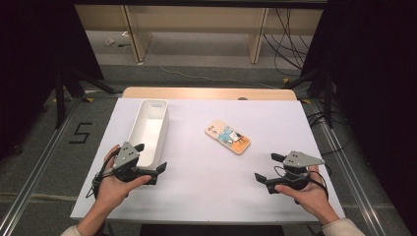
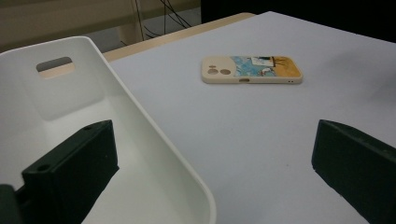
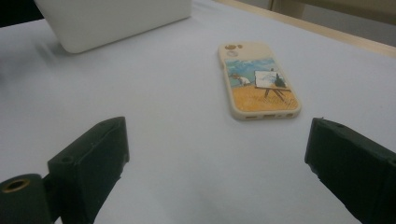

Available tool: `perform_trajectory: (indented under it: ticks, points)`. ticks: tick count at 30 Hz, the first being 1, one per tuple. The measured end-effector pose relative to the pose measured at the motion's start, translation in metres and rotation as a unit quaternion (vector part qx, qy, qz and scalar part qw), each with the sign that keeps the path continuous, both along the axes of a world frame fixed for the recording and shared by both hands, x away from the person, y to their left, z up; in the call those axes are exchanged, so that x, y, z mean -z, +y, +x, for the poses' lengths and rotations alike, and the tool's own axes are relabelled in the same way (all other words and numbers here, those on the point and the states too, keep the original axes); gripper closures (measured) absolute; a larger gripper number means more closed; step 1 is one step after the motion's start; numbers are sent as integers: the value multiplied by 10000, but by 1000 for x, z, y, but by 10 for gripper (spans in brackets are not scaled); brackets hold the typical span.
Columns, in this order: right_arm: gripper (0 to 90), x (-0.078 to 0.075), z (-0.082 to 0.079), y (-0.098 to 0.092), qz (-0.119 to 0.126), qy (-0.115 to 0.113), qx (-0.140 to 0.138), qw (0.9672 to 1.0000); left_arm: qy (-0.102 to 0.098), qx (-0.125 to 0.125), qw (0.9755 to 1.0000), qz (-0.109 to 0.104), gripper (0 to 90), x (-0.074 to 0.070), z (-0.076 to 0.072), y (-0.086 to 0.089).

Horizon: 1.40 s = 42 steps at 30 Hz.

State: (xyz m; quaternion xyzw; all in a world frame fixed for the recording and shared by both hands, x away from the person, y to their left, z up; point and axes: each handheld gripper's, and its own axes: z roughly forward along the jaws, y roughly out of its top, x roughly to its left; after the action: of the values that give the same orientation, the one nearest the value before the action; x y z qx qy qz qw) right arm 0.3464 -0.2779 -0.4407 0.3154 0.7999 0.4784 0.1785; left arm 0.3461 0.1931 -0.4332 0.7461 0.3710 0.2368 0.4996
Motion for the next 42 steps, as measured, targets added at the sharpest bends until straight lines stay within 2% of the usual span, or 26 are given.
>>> perform_trajectory:
  ticks: [24, 29, 32, 34, 35, 41, 42]
  points:
    - [73, -1, 4, 2, -25, -21, 25, 10000, -8, -35, 10000, -84, 0, -1, -2, 2]
    - [70, -3, 15, 4, -26, -40, 69, 10000, 2, -36, 10000, -87, 0, -1, -2, 2]
    - [69, -1, 28, 7, -120, 46, 105, 9999, 9, -24, 10000, -92, 0, 0, -2, 2]
    - [68, -1, 30, 8, -139, 58, 103, 9998, 13, -25, 9999, -97, 0, 0, -1, 3]
    - [68, 0, 38, 12, -198, 99, 114, 9997, 17, -21, 9999, -100, 0, 0, -1, 3]
    - [64, 1, 56, 25, -391, 200, 21, 9990, 8, -22, 9999, -111, 0, -1, -2, 2]
    - [64, 1, 65, 30, -495, 240, 23, 9985, 12, -22, 9999, -111, 0, -1, -2, 2]
